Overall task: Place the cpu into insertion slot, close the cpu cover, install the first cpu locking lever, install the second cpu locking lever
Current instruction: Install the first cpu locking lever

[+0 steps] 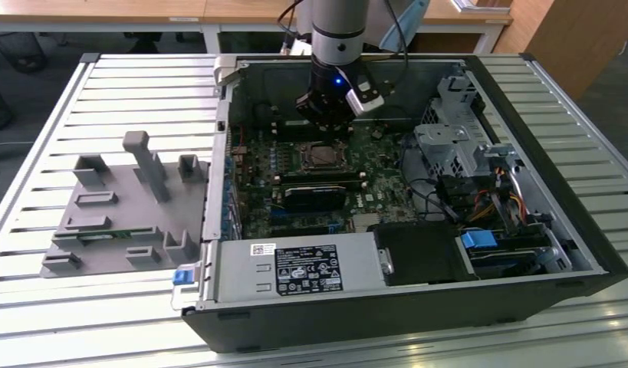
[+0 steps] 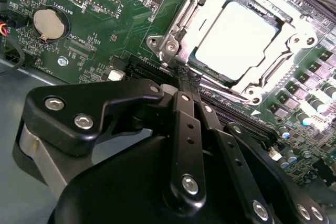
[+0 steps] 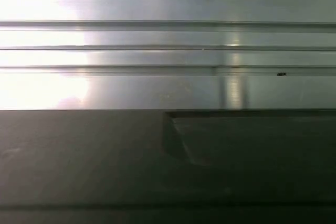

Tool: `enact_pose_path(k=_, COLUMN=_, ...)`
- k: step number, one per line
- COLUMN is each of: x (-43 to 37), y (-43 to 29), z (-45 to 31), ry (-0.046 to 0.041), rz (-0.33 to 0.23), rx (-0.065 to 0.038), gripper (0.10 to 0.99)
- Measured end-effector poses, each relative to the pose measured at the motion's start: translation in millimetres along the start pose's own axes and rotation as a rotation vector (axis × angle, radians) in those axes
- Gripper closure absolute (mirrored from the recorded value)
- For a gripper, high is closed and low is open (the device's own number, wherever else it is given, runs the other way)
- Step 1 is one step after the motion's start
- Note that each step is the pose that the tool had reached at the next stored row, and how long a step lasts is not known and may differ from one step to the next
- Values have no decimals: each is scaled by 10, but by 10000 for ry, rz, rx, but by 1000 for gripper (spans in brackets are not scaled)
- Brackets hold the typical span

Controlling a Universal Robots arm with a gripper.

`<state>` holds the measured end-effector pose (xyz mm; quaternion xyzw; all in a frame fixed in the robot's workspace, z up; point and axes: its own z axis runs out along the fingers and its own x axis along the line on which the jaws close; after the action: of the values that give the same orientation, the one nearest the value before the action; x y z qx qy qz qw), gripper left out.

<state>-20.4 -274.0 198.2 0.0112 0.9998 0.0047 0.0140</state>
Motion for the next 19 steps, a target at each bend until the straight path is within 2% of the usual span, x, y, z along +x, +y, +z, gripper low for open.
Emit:
enact_pose_path(k=7, x=0, y=1, z=-15, ry=-2, rz=2, rx=18, gripper=980)
enact_pose_path(k=8, x=0, y=1, z=-15, ry=-2, rz=2, rx=42, gripper=980)
enact_pose_path(k=12, x=0, y=2, z=-15, ry=-6, rz=-4, rx=242, gripper=980)
enact_pose_path(k=19, x=1, y=13, z=0, ry=-6, rz=-9, rx=396, gripper=980)
